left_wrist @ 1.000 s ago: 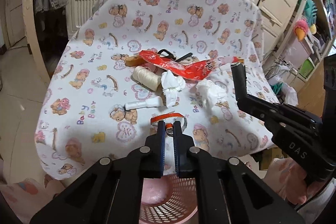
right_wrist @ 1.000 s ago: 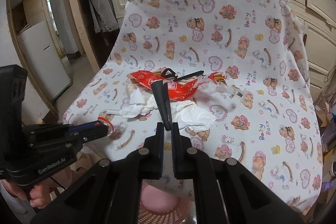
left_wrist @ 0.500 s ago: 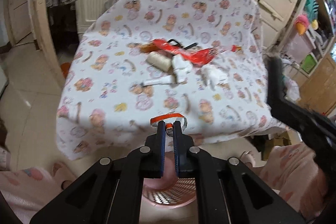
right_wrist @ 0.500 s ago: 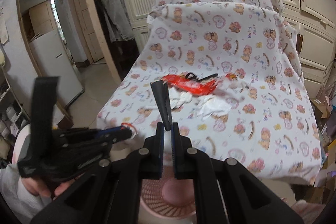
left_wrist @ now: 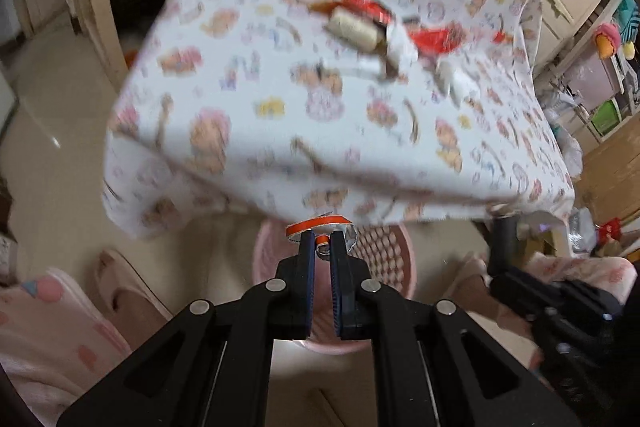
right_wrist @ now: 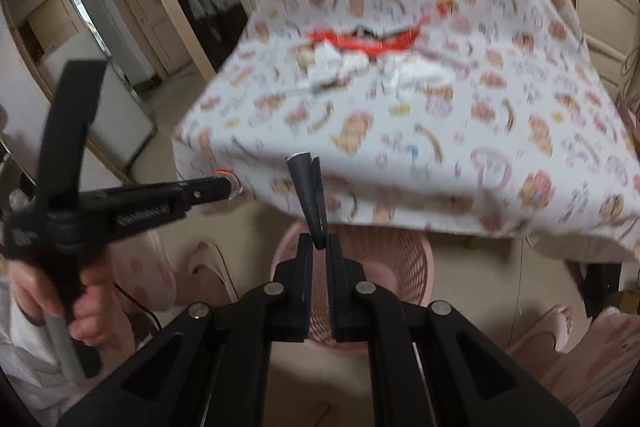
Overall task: Collect trash
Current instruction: 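Carry both items down over the pink basket and open both tools, then raise both open tools back toward the trash on the chair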
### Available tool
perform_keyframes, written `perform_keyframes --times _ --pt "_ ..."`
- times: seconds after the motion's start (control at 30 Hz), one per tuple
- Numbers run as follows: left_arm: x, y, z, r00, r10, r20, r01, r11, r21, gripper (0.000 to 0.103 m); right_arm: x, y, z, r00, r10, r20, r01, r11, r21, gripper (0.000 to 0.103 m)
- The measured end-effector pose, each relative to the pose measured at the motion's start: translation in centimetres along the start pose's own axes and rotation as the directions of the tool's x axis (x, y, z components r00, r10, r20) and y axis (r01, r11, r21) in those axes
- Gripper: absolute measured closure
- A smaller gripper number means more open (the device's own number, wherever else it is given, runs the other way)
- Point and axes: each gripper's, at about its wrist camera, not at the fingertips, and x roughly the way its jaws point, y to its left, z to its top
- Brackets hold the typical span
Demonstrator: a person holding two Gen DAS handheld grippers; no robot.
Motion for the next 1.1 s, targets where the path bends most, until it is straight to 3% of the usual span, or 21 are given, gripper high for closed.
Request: perform_keyframes --times 0.07,0.37,0.73,0.87,1.0,1.1 --pt "1.0 -0.1 -0.3 0.999 -0.007 -0.05 0.007 1.0 0.006 0.096 1.8 0.1 -0.6 0.997 0.001 -0.083 -0.003 1.0 -0.028 0.097" --pt "3.5 -0.9 -0.6 0.992 0.005 -0.129 -0.001 0.999 0.034 0.096 6.8 -1.2 -3.3 0.967 -0.097 -0.234 0.087 0.995 -0.051 0.097" --pt "7.5 -0.4 -0.6 0.972 0.078 -0.22 -0.07 0.997 0.045 0.096 12.7 -4.7 -5.1 0.912 -0.124 -0.391 0.154 0.987 0.046 0.097" --pt "7.9 0.1 -0.7 0.966 0.093 -0.24 -0.086 0.996 0.037 0.084 13.5 -5.2 -5.3 0.906 -0.131 -0.403 0.171 0.983 0.064 0.096" --pt "7.8 0.5 -0.6 0.967 0.085 -0.239 -0.084 0.996 0.018 0.076 13.4 -5.2 -5.0 0.914 -0.104 -0.391 0.151 0.984 0.091 0.096" --pt "7.7 0.5 -0.6 0.967 0.091 -0.237 -0.089 0.996 0.017 0.06 13.5 -5.4 -5.0 0.917 -0.103 -0.384 0.151 0.984 0.097 0.095"
